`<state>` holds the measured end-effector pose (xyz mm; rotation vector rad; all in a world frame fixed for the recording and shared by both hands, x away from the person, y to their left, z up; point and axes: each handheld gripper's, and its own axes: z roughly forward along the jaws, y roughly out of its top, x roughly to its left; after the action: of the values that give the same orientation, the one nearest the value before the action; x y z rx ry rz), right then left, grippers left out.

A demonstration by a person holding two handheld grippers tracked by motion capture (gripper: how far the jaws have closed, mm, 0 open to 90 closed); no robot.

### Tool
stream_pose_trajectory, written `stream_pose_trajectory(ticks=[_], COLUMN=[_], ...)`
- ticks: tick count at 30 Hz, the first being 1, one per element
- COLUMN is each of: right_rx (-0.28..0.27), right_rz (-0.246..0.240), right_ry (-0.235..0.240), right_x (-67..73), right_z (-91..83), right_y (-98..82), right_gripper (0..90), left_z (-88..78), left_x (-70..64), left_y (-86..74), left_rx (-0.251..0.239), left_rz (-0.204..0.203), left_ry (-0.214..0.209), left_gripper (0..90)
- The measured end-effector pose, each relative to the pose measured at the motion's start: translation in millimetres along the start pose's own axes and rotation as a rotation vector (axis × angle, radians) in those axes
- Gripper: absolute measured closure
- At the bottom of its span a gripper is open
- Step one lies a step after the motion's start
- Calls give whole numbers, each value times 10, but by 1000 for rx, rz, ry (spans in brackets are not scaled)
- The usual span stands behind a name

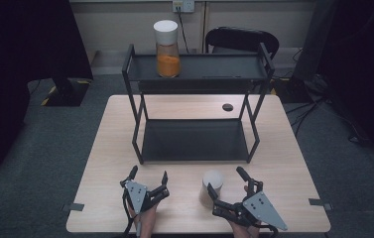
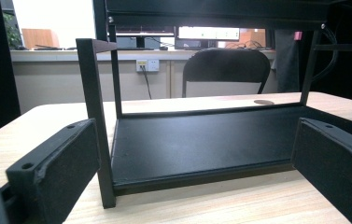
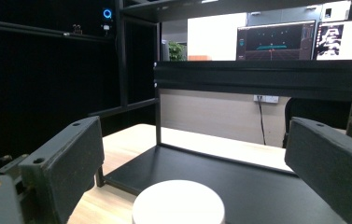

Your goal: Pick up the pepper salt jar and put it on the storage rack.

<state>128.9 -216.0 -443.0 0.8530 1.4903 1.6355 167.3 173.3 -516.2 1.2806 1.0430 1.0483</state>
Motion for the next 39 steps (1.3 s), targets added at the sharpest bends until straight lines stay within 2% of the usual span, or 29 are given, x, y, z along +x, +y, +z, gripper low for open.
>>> stream_pose_trajectory(ticks=[3,9,12,22,28,33,39], right_rx=[-3,30,23,88,115,134,154], right_rz=[9,2,3,29,60,47,60], right_ry=[5,16,4,4,5,6,7], right_x=[16,28,41,43,37,64,57], right_z=[22,76,71,128,151,173,193], right_y=[-30,-62,-91,-240,-345,-401,-468], right_gripper=[38,40,38,51,101,128,202], left_z=[0,1,0,1,1,1,1], left_x=[-1,0,2,9,9,7,11], left_y=[1,1,0,0,0,1,0], left_rx=[0,0,0,0,0,1,0], left_rz=[0,0,0,0,0,0,0], left_ry=[0,0,-1,-6,-5,-4,-7], left_gripper=[5,7,7,6,7,7,7])
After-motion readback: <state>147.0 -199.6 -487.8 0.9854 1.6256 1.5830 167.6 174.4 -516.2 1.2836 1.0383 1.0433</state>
